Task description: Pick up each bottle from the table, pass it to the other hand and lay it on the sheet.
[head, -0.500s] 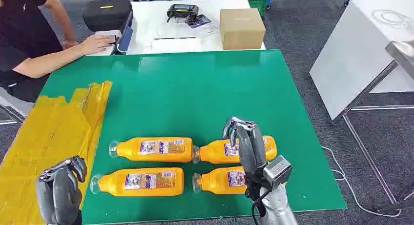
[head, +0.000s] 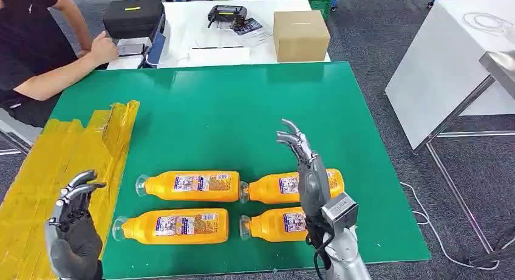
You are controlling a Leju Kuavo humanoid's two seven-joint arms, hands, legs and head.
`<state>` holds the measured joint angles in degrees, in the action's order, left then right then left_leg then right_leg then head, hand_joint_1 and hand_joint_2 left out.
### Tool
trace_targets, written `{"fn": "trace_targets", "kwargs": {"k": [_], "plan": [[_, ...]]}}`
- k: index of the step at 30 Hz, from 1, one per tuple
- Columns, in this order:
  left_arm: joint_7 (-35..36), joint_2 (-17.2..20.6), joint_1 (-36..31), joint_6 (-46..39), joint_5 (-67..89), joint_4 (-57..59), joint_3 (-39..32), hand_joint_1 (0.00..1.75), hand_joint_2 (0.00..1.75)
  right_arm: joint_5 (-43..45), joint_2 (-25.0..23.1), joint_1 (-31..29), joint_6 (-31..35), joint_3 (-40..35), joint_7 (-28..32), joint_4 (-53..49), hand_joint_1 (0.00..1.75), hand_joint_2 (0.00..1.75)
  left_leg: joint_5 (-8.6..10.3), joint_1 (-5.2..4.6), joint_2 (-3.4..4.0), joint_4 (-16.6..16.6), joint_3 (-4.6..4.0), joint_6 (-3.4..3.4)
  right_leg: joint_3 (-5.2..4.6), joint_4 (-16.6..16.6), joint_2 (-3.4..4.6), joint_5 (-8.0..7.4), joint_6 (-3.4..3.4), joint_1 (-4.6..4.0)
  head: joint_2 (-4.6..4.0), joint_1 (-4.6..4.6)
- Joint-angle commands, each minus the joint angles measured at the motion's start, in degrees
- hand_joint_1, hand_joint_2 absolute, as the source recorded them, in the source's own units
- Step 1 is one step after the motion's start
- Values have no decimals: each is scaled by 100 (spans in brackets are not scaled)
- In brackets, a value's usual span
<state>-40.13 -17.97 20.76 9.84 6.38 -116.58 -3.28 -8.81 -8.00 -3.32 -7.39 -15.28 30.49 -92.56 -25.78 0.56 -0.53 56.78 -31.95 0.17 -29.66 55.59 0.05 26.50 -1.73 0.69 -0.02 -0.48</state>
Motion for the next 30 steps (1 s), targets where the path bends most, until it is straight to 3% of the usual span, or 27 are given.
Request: {"fn": "trace_targets", "kwargs": {"k": [1,4,5,14,30], "plan": [[13,100,-100,-30,-40,418,68,0,0,-891,261,-308,474,-320,-515,426,0,0,0,-2,5,-7,10,1,9,-7,2,0,3,1,0,-2],[13,86,-180,40,-54,519,-15,0,0,-1042,285,-538,427,-557,-581,719,0,0,0,-1,15,-10,17,2,13,-11,10,-4,5,-1,0,-2],[16,72,-202,71,-65,537,-24,0,0,-1149,286,-640,378,-682,-742,844,0,175,-1,1,21,-10,18,1,14,-12,15,-6,6,-3,0,0],[166,85,-488,263,-89,800,-32,0,0,-1782,276,-1541,228,-2121,-1417,1748,0,175,3,2,24,-10,17,-2,13,-9,18,-6,6,-5,0,0],[230,75,-638,353,-144,998,-61,0,0,-1909,365,-1830,-6,-3517,-1885,2577,0,175,4,1,10,-11,14,-1,13,-10,6,-4,4,-3,0,-2]]}}
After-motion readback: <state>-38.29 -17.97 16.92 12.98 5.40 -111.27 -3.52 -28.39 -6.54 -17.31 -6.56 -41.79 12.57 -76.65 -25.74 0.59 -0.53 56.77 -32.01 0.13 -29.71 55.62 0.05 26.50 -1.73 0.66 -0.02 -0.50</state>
